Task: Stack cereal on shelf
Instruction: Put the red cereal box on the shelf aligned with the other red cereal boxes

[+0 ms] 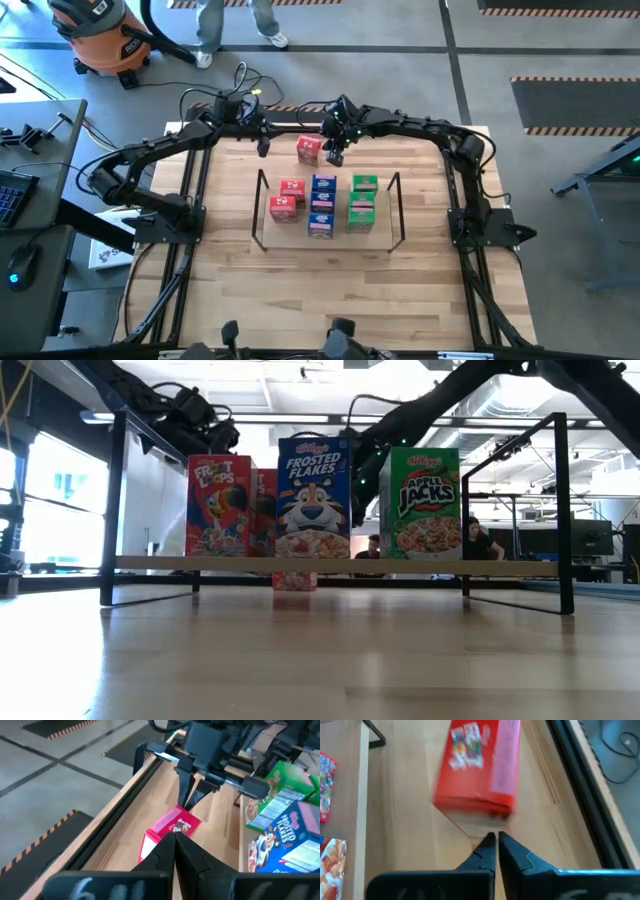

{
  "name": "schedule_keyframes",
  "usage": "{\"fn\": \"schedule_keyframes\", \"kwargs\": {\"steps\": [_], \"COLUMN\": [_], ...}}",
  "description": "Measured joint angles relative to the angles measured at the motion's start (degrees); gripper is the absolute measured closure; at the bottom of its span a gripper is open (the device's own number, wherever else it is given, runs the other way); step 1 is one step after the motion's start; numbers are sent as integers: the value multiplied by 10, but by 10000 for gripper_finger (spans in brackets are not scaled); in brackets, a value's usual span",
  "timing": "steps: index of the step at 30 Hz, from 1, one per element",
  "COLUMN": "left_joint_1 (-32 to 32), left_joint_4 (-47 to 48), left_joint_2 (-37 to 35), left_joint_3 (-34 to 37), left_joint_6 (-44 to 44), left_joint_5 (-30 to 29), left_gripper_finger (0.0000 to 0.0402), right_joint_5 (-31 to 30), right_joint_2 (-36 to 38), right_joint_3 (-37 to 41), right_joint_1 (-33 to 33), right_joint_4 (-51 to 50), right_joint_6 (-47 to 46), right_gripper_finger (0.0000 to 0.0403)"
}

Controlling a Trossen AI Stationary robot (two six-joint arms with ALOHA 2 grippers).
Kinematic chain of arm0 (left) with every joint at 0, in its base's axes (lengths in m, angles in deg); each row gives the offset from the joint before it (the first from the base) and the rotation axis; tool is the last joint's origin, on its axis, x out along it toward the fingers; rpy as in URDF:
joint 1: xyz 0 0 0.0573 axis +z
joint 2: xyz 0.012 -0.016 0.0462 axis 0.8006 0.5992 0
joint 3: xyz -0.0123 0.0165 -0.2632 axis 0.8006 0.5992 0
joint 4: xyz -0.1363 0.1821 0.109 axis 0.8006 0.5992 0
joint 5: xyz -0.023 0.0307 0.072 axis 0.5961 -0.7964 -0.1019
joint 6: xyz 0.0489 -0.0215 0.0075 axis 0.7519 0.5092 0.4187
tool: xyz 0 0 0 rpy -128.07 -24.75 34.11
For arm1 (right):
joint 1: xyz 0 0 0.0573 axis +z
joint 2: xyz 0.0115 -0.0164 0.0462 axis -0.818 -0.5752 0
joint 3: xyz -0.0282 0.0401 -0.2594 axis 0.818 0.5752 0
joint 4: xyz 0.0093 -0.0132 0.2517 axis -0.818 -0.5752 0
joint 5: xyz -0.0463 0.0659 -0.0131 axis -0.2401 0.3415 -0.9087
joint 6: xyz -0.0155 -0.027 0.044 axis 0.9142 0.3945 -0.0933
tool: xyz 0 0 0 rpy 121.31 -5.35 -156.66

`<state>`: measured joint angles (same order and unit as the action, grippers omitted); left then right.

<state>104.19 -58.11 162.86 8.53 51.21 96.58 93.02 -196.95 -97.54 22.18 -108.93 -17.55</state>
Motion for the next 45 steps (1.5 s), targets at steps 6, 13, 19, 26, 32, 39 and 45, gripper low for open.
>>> {"fn": "schedule_keyframes", "kwargs": {"steps": [6, 13, 19, 26, 32, 39, 45], "left_joint_1": [-11, -32, -20, -13, -7, -3, -10], "left_joint_4": [-16, 24, 29, 69, 56, 48, 49], "left_joint_2": [32, 75, 99, 115, 129, 127, 127], "left_joint_3": [-6, -68, -94, -99, -99, -99, -99], "left_joint_6": [12, 56, 65, 87, 95, 101, 114], "left_joint_5": [-23, -74, -79, -67, -68, -67, -66], "left_gripper_finger": [385, 336, 334, 368, 389, 392, 386], "right_joint_5": [17, 46, 41, 40, 41, 43, 63], "right_joint_2": [-11, -12, -14, 4, 6, -14, -17], "right_joint_3": [-4, -4, -4, -4, -5, -5, -5], "right_joint_1": [0, 1, 2, -2, 2, 6, 6], "right_joint_4": [25, 67, 82, 22, 33, 128, 145], "right_joint_6": [10, 11, 11, -2, -1, -24, -30], "right_gripper_finger": [403, 403, 403, 403, 403, 403, 403]}}
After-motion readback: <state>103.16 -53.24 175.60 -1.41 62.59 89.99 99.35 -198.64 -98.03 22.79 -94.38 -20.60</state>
